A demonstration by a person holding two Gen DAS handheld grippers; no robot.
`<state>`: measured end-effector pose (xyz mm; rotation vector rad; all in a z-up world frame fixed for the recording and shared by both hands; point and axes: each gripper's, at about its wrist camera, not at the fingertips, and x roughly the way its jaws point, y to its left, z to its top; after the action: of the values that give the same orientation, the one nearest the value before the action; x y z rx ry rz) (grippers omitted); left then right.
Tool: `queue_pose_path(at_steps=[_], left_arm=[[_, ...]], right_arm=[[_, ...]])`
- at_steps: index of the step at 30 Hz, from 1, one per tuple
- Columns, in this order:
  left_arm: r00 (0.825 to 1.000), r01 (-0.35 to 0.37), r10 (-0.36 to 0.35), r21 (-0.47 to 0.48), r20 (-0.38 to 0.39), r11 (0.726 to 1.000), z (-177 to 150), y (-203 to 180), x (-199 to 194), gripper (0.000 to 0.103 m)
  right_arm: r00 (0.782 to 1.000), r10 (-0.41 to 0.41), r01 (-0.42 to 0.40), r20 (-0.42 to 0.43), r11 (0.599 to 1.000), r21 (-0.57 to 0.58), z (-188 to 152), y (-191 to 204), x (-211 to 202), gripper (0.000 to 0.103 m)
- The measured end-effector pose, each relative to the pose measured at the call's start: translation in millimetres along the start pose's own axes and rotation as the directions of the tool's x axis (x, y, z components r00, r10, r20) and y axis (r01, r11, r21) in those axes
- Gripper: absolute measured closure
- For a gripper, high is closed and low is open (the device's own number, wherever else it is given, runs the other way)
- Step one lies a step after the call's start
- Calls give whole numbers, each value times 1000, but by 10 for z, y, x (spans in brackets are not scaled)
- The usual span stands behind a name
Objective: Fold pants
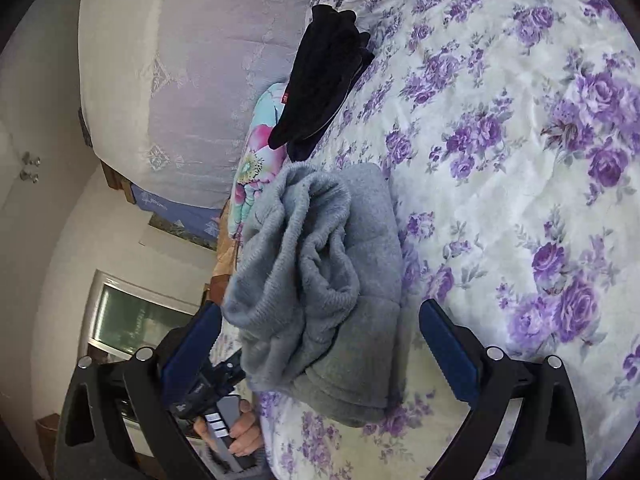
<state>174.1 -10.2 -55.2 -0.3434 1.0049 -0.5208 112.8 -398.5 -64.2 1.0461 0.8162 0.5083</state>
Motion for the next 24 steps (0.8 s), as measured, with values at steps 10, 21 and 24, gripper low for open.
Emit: queue_pose_path(at_steps=[10,21,24], left_arm=[[994,103,-104,-22,-47,994,204,-2,264,4],[991,132,-132,35,9,991,65,31,223,4],[994,108,-108,41,3,993,80,-20,248,4]], right_arm=[[993,-103,100,-58,994,-51,140,91,396,4],[984,-149,133,-101,979,-154,136,141,490,4],[972,-214,189,-102,959,-213,78,198,568,4]])
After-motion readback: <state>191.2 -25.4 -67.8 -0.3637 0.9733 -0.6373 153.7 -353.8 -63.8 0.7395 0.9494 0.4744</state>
